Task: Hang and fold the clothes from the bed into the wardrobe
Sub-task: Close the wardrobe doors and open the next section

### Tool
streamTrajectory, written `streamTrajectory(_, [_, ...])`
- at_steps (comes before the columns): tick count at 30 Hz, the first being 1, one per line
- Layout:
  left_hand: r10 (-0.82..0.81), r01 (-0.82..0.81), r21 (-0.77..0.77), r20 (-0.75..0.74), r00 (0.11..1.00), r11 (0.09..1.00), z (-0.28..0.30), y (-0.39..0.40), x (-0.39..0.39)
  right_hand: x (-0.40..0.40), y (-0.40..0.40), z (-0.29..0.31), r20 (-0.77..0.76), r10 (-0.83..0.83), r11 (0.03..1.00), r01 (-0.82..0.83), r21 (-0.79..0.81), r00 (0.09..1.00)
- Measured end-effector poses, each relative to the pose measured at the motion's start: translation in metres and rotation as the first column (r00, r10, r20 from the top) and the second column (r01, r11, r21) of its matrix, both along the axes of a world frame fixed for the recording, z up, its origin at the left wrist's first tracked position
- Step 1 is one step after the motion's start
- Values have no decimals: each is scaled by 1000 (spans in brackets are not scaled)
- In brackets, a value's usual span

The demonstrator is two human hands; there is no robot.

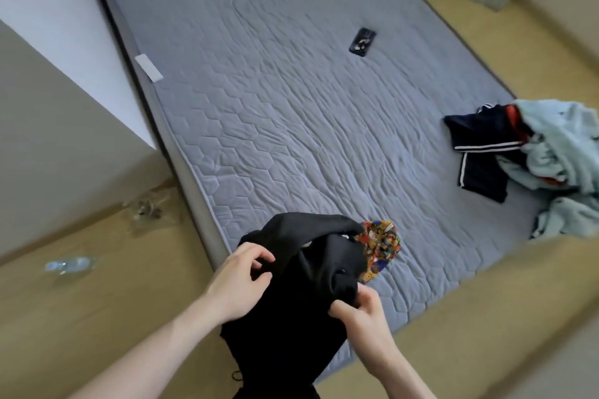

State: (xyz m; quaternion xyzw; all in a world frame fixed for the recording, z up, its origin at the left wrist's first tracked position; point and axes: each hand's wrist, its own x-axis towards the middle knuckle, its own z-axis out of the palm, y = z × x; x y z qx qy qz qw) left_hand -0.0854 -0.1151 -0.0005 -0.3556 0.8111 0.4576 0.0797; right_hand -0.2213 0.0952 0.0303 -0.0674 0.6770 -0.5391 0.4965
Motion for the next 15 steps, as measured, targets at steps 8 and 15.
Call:
streamTrajectory(8, [-55,56,14,-41,998,998,110,16,39,44,-7,155,-367,171,983,-183,1,914])
streamTrajectory(15, [-57,57,48,0,998,997,155,-4,92,68,-19,238,242,-227,893,301,-336,943])
